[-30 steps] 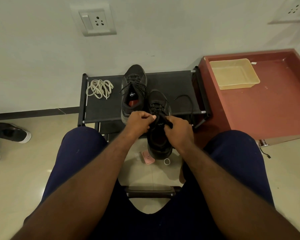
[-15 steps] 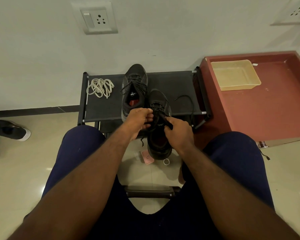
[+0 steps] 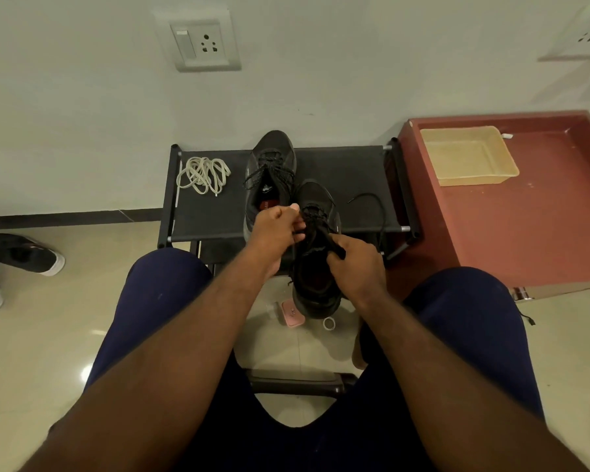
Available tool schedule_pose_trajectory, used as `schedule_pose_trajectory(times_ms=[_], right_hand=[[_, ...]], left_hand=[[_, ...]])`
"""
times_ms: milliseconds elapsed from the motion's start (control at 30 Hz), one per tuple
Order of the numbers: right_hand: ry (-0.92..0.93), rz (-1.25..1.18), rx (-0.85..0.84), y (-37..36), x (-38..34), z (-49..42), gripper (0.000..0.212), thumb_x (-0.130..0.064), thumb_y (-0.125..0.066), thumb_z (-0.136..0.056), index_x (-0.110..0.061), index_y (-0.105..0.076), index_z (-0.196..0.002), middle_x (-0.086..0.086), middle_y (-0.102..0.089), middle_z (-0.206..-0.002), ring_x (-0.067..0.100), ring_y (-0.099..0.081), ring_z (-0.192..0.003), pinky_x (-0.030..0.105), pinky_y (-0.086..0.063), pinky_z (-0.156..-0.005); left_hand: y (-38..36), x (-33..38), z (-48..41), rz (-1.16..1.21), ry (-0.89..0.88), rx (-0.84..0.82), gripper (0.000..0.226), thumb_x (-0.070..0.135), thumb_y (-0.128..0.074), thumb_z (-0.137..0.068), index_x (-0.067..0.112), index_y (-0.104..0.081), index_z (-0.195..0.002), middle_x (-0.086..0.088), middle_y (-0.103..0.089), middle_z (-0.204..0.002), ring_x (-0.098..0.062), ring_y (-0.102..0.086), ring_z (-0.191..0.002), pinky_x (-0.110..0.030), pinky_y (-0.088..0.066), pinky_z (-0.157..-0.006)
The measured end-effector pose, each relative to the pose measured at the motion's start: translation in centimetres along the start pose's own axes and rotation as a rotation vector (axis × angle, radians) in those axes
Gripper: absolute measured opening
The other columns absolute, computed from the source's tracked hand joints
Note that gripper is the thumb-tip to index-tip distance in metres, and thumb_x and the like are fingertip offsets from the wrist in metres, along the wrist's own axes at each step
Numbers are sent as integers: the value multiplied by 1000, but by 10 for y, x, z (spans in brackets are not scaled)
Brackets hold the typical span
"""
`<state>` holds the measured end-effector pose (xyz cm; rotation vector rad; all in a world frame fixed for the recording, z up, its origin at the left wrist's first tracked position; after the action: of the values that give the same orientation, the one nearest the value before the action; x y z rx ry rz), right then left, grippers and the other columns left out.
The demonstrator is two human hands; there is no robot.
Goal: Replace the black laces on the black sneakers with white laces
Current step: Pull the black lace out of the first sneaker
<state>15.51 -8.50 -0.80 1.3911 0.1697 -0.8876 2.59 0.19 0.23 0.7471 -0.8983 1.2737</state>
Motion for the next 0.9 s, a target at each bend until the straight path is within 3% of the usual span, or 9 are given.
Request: schedule_pose_trajectory(times_ms=[33, 100, 233, 367, 533, 600, 733, 800, 900], right_hand=[[-4, -9, -2, -1, 0, 0, 35, -28, -58, -90, -35, -65, -124, -6, -71, -90, 18, -67, -80, 41, -60, -71], [-11, -14, -2, -2, 1, 0, 36, -27, -60, -89, -34, -65, -124, -6, -72, -92, 17, -67, -82, 41, -60, -73], [-19, -10, -6, -3, 2, -2, 37, -23, -61, -89, -32, -66, -124, -4, -72, -94, 19, -67, -85, 41, -60, -76], [-16, -7, -19, -4, 3, -3, 38, -21, -61, -89, -32, -66, -125, -3, -73, -97, 19, -67, -88, 41, -60, -78], [-4, -3, -26, -4, 4, -1, 35, -23, -59, -89, -31, -67, -122, -3, -71, -93, 20, -67, -84, 42, -60, -76], [0, 2, -26, -4, 4, -2, 33, -23, -58, -88, -32, -67, -119, -4, -70, -90, 20, -66, -81, 42, -60, -73], [8, 1, -16, -3, 5, -4, 32, -26, -57, -88, -34, -68, -117, -5, -71, -88, 19, -66, -80, 41, -59, -71], [11, -2, -23, -3, 4, -5, 31, -25, -58, -89, -33, -68, -117, -6, -71, -89, 18, -66, -80, 38, -59, -71], [19, 3, -16, -4, 4, -5, 32, -25, -58, -88, -32, -68, -118, -5, -71, -90, 19, -66, -81, 38, -58, -71]], left_hand=[[2, 4, -1, 149, 56, -13, 19, 20, -52, -101, 12, -62, -86, -4, -62, -84, -14, -62, -81, -28, -54, -70], [5, 5, -1, 224, 111, -30, 14, 15, -50, -101, 11, -63, -98, -5, -66, -91, -16, -63, -85, -29, -55, -71], [7, -6, -2, -177, 35, -49, 20, 10, -49, -101, 9, -61, -117, -8, -67, -104, -15, -64, -91, -27, -56, -75], [4, -16, -4, -528, -168, -87, 18, 11, -64, -93, 10, -70, -110, -7, -71, -100, -17, -66, -95, -32, -55, -87], [1, -15, 0, -677, -320, -49, 12, 18, -66, -93, 8, -72, -96, -1, -71, -88, -12, -65, -83, -27, -53, -78], [-2, -11, 2, -583, -296, -33, 16, 18, -63, -95, 6, -68, -86, 0, -66, -78, -10, -60, -73, -27, -49, -71], [1, 10, 4, 32, -114, -36, 13, 16, -59, -98, 10, -67, -91, -1, -66, -82, -6, -61, -73, -22, -53, -67], [7, 13, 3, 28, -114, -20, 11, 14, -59, -98, 9, -67, -102, -3, -68, -88, -7, -63, -76, -21, -54, -68], [9, 3, 4, -227, -90, -82, 20, 10, -57, -98, 5, -63, -117, -10, -67, -101, -12, -64, -87, -22, -55, -74]])
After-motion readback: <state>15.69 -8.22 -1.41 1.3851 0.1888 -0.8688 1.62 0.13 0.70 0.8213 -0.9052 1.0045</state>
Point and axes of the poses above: each hand's wrist, its own z-axis away from the middle knuckle, its own y-axis out of the back of the hand, x = y × z, the point moved 1 cm from there along -z, towards the middle knuckle
